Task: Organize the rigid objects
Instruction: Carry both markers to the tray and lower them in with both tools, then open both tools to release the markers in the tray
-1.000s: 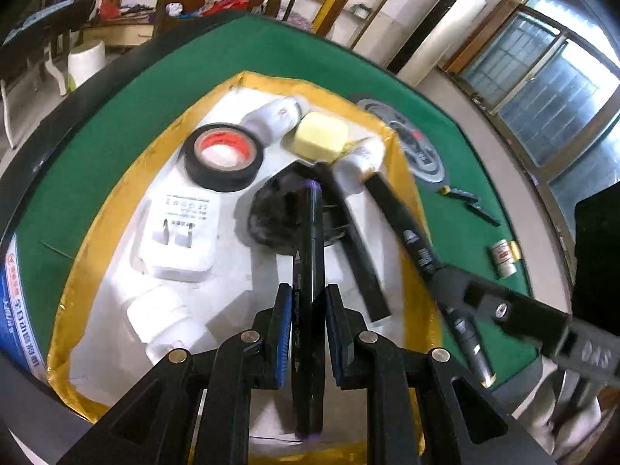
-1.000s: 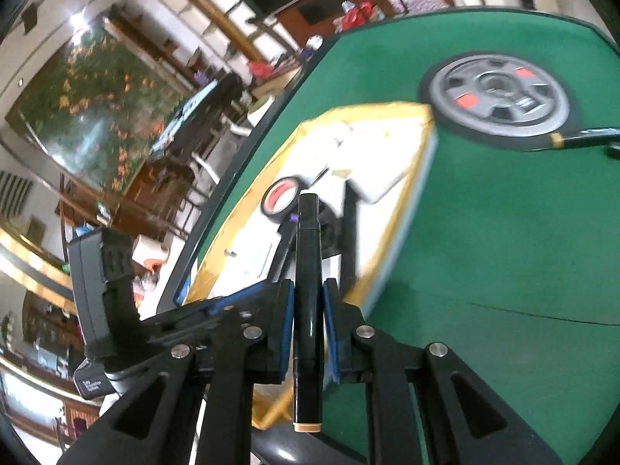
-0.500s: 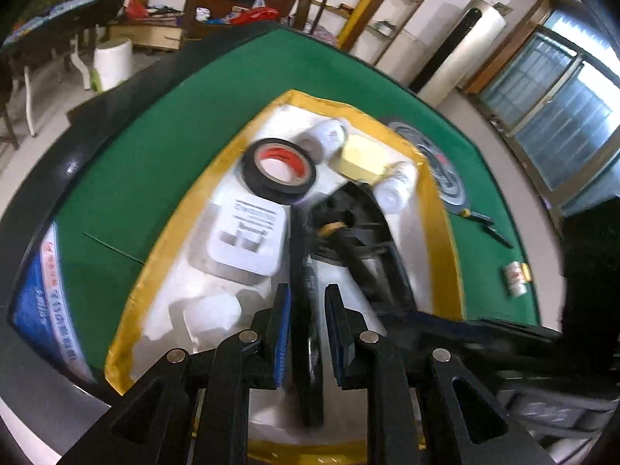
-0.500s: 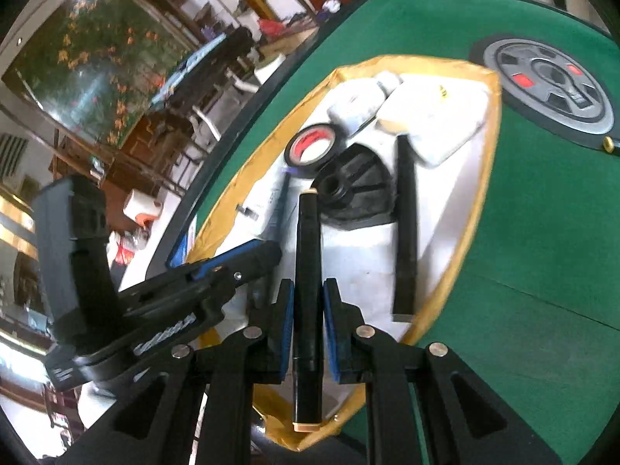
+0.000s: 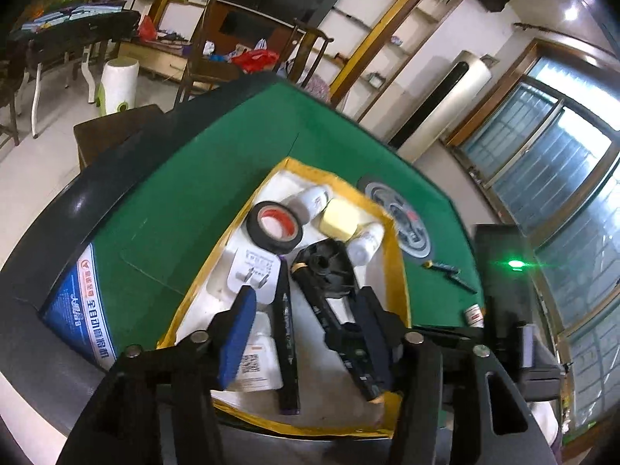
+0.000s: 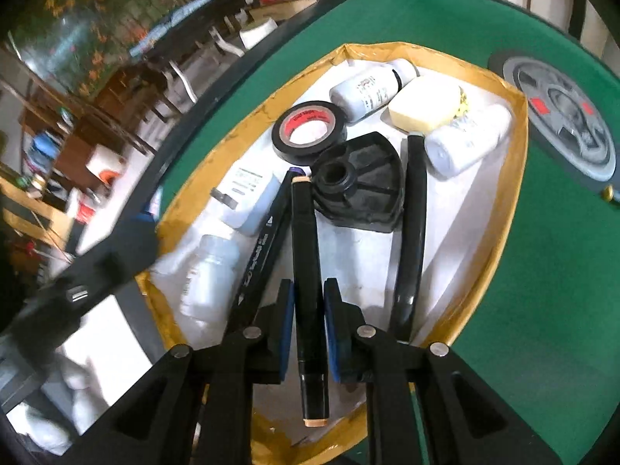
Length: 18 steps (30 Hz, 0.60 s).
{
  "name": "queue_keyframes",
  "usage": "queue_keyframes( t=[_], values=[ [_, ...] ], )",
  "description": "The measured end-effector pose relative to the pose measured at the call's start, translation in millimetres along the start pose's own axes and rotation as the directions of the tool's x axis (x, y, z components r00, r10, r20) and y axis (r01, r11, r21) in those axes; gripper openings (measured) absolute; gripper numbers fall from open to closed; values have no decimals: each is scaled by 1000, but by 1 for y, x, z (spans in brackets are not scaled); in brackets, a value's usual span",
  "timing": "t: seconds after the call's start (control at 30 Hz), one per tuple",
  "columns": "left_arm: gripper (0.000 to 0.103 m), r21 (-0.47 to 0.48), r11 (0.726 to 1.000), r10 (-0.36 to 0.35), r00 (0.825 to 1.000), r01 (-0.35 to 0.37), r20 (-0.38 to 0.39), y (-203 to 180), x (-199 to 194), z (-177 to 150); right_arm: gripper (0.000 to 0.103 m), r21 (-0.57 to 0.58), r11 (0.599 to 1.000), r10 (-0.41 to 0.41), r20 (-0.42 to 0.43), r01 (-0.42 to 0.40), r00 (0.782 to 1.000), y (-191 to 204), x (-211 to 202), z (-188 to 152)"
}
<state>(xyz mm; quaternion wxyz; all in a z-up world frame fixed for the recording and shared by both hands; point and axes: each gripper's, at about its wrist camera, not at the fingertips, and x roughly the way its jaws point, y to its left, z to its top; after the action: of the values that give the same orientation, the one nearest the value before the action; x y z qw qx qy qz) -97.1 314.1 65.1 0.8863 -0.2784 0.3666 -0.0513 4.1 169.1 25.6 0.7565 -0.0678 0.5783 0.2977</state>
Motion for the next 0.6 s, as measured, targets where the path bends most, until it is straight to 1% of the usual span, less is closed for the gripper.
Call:
queue_keyframes(
  t=[0.07,0.1,0.13,0.2,0.3,0.37,0.4,0.43,0.6],
  values=[
    [58,-2,1000,-17,1000,17,2,0,-2,1,15,-34,998,-44,-39,43,998,8,7,5],
    [58,-4,1000,-21,1000,21,3,0,-2,0,15,-42,998,-54,-59,51,997,11,10,7],
    [58,-8,1000,-24,1000,24,5,1,-2,0,15,-37,998,-51,-72,49,996,11,11,10],
    [58,-17,999,-33,999,34,9,2,-3,0,15,6,1000,-21,-90,22,996,8,17,15],
    [58,-18,999,-42,999,43,9,3,-5,1,18,73,997,21,-77,-15,997,-3,21,23],
    [59,-13,999,-44,999,44,13,3,-7,2,21,115,993,41,-57,-34,998,-15,21,28],
    [64,-11,999,-42,999,43,15,3,-7,2,23,126,991,40,-45,-34,998,-19,21,30],
    [67,-12,999,-42,999,42,17,3,-8,3,27,136,990,34,-26,-31,999,-23,20,32],
    [67,-10,999,-46,999,46,5,2,-5,2,30,128,989,68,28,-71,997,-28,6,28]
  ],
)
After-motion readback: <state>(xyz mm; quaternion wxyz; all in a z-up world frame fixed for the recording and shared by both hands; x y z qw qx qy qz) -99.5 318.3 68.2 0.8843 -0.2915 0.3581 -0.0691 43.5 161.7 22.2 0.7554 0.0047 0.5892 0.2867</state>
